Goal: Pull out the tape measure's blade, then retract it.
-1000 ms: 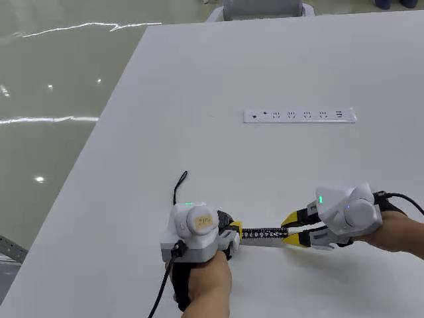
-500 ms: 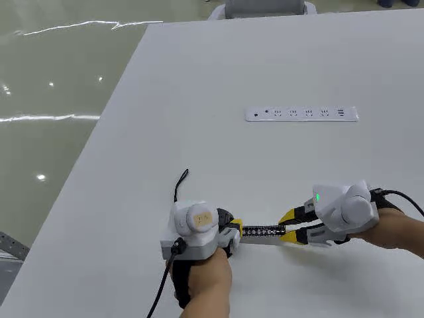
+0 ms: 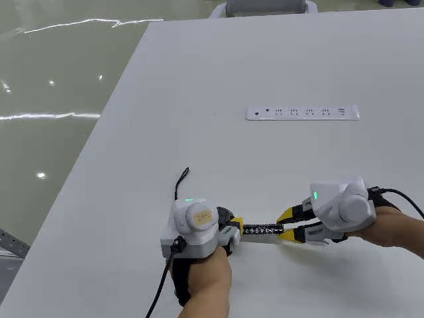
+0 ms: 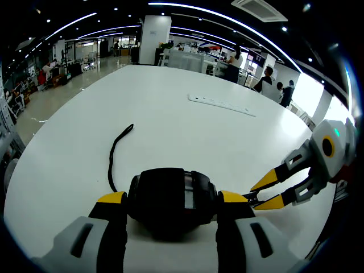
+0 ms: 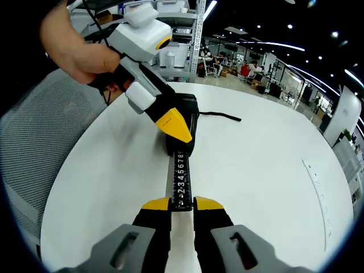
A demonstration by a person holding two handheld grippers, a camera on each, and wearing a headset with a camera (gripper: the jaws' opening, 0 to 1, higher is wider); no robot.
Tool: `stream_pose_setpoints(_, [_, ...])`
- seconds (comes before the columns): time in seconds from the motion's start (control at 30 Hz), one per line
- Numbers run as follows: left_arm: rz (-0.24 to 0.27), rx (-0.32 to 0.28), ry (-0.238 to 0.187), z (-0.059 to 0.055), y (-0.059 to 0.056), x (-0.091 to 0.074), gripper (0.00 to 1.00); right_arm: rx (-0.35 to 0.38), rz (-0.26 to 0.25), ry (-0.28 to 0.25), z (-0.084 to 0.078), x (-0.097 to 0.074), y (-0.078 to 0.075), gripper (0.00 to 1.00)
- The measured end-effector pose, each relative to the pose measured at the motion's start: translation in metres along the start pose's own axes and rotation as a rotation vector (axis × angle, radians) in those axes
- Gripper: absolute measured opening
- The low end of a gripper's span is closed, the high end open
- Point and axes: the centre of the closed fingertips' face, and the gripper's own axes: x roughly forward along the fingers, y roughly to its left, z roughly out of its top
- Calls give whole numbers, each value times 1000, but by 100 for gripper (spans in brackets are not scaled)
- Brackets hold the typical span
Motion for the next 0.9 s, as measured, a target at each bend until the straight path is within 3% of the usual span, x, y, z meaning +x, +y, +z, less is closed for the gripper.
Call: stream_pose_setpoints(0.9, [-5,-1,2,0,1,-1,60,-1,9,-2,5,6,1,14])
